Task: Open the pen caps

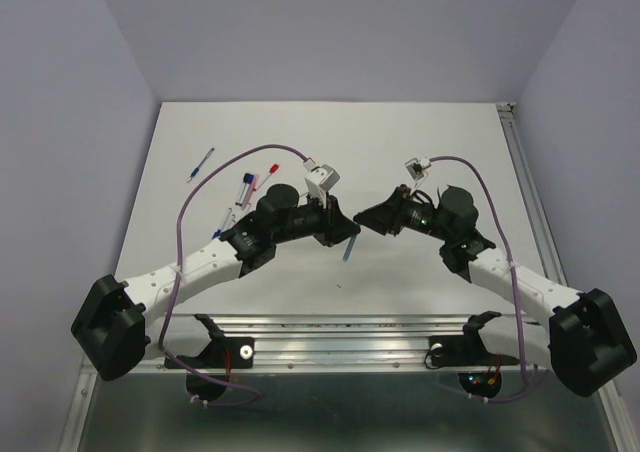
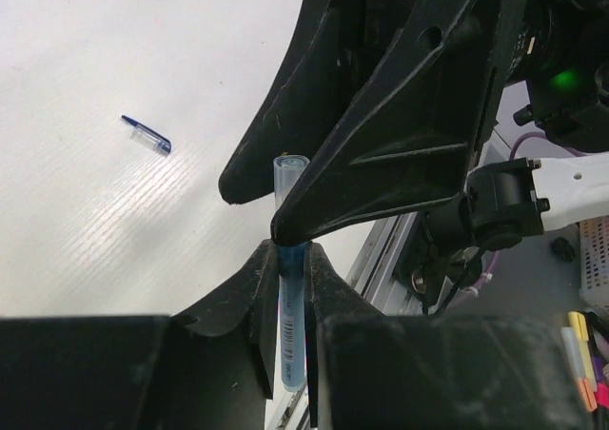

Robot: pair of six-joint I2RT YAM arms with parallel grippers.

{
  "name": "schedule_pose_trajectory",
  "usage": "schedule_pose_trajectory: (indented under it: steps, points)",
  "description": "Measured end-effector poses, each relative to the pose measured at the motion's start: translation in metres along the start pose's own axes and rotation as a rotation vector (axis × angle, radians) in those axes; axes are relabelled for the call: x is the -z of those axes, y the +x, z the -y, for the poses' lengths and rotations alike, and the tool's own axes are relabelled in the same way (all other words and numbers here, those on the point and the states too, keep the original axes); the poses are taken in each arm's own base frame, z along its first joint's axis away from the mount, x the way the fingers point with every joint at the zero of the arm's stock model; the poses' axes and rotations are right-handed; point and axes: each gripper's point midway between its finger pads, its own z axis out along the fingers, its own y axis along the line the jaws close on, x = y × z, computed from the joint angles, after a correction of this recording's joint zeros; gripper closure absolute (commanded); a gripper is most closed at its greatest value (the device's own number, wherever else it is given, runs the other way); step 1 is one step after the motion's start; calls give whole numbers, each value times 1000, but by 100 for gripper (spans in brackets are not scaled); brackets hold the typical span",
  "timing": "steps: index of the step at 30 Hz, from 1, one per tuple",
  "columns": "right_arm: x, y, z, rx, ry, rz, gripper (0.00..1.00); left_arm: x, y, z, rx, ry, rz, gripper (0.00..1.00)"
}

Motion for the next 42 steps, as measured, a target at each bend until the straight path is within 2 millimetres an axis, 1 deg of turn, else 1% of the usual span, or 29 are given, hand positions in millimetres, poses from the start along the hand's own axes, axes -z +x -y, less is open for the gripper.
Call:
schedule_pose_trajectory:
  steps: [2, 3, 6, 7, 8, 9, 13, 16, 18, 23, 26, 27, 28, 33, 35, 36, 37, 42]
  points:
    - [-1, 2, -1, 1, -1, -5, 77, 0, 0, 0, 2, -4, 0, 100]
    - [-2, 2, -3, 5, -5, -7, 85, -1, 2, -1, 5, -6, -4, 100]
    - [-4, 3, -4, 15, -3, -11, 95, -1, 1, -1, 11, -11, -4, 100]
    - [-5, 1, -3, 17, 4, -6, 99, -2, 1, -2, 13, -14, -3, 88]
    - [-5, 0, -2, 19, 14, 0, 99, -2, 1, -3, 16, -19, -5, 79]
    - [-5, -1, 0, 17, 24, 4, 99, -3, 1, -3, 18, -23, -8, 64]
    - [-7, -6, 6, 10, 75, 20, 99, -4, 1, -4, 26, -33, -15, 46]
    - [-8, -11, 13, -5, 126, 36, 99, -4, 2, -3, 30, -30, -20, 46]
    - [-8, -13, 19, -17, 166, 46, 99, -4, 2, -4, 30, -32, -21, 47]
    - [-7, -15, 23, -51, 202, 50, 99, -5, 5, -6, 29, -39, -30, 50]
    - [-7, -12, 25, -89, 213, 41, 99, -8, 8, -10, 28, -51, -41, 53]
    - [-8, -11, 25, -105, 214, 37, 99, -9, 8, -11, 27, -54, -43, 56]
    - [-8, -10, 26, -116, 215, 33, 99, -10, 11, -15, 26, -63, -51, 56]
    - [-11, -6, 18, -172, 181, 9, 99, -16, 21, -22, 31, -83, -89, 56]
    - [-11, -7, 15, -184, 169, 5, 99, -16, 22, -25, 32, -94, -94, 69]
    - [-12, -7, 14, -184, 167, 5, 99, -16, 23, -25, 34, -93, -96, 88]
    - [-12, -7, 14, -188, 167, 5, 99, -17, 22, -24, 32, -89, -94, 100]
    - [-12, -8, 16, -190, 179, 11, 99, -17, 20, -22, 30, -90, -92, 100]
